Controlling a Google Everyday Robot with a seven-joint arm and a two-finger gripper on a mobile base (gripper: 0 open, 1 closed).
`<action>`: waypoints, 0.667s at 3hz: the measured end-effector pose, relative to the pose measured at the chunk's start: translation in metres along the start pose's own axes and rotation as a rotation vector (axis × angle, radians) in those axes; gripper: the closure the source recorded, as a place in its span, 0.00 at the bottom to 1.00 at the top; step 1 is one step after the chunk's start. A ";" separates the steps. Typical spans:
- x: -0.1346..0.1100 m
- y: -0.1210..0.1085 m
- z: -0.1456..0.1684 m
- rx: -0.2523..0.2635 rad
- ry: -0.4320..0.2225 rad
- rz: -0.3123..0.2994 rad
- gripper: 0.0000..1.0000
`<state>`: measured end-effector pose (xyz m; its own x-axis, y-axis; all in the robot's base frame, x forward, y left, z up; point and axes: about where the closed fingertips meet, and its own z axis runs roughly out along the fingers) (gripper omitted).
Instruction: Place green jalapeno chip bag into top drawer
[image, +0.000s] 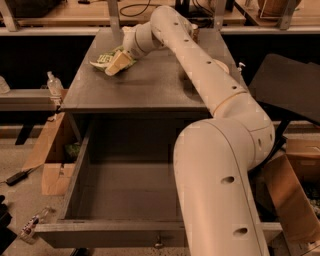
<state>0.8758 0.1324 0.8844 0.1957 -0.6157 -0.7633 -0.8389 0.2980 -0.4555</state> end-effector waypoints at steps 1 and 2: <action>-0.005 0.002 0.021 0.006 -0.061 0.026 0.00; 0.000 0.007 0.037 -0.004 -0.081 0.071 0.15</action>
Offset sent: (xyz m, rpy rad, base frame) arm 0.0232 0.0346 -0.0321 0.1538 0.0759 -0.0121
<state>0.8886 0.1621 0.8642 0.1764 -0.5321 -0.8281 -0.8540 0.3356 -0.3975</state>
